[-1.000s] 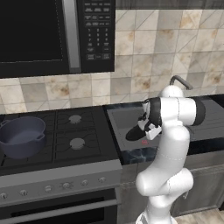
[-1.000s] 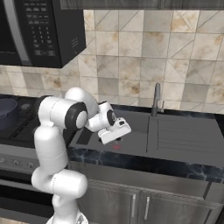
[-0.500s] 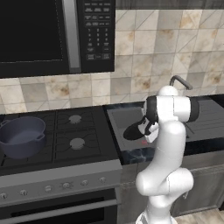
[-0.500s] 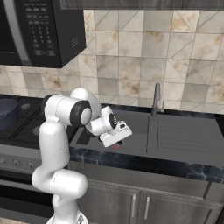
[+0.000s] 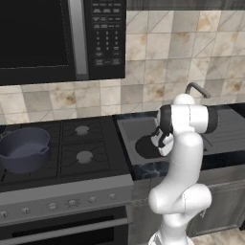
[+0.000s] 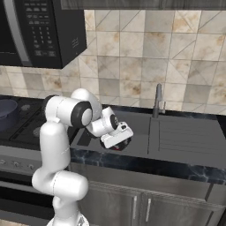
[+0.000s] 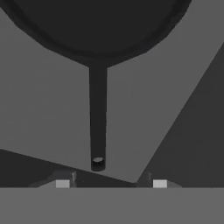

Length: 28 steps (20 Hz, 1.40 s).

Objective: Move the pot and pan from the stove into the sink.

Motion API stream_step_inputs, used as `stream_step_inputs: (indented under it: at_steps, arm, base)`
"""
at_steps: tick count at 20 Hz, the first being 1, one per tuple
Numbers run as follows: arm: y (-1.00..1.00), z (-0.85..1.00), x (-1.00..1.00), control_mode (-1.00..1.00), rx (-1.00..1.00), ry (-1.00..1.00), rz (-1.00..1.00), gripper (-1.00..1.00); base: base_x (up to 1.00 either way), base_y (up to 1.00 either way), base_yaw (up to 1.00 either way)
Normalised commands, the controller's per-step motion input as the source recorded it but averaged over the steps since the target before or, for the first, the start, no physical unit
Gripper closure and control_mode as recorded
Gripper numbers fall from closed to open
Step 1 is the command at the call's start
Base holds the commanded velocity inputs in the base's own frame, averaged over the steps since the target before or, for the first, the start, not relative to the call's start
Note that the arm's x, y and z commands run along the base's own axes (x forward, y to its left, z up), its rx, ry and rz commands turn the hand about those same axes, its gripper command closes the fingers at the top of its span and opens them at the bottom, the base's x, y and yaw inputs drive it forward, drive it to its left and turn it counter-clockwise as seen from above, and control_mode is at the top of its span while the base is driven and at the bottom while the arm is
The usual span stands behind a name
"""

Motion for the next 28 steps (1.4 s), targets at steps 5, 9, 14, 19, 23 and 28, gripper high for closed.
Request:
stream_step_inputs:
  at_steps: [5, 9, 14, 19, 23, 28]
  arm:
    - [0.0, 0.27, 0.1, -1.0, 0.02, 0.0, -0.01, -1.0]
    - [0.0, 0.49, 0.07, -1.0, 0.03, 0.0, -0.02, -1.0]
    - [0.01, 0.67, -0.01, -1.0, 0.04, 0.04, 0.0, -1.0]
    - [0.0, 0.58, -0.13, -1.0, 0.07, 0.08, 0.01, -1.0]
    - [0.0, 0.54, -0.27, -1.0, 0.09, 0.05, 0.05, -1.0]
    - [0.0, 0.39, -0.39, -1.0, 0.07, 0.01, 0.07, -1.0]
  base:
    - [0.0, 0.0, 0.0]
    - [0.0, 0.0, 0.0]
    - [0.0, 0.0, 0.0]
    - [0.0, 0.0, 0.0]
    - [0.0, 0.0, 0.0]
    - [0.0, 0.0, 0.0]
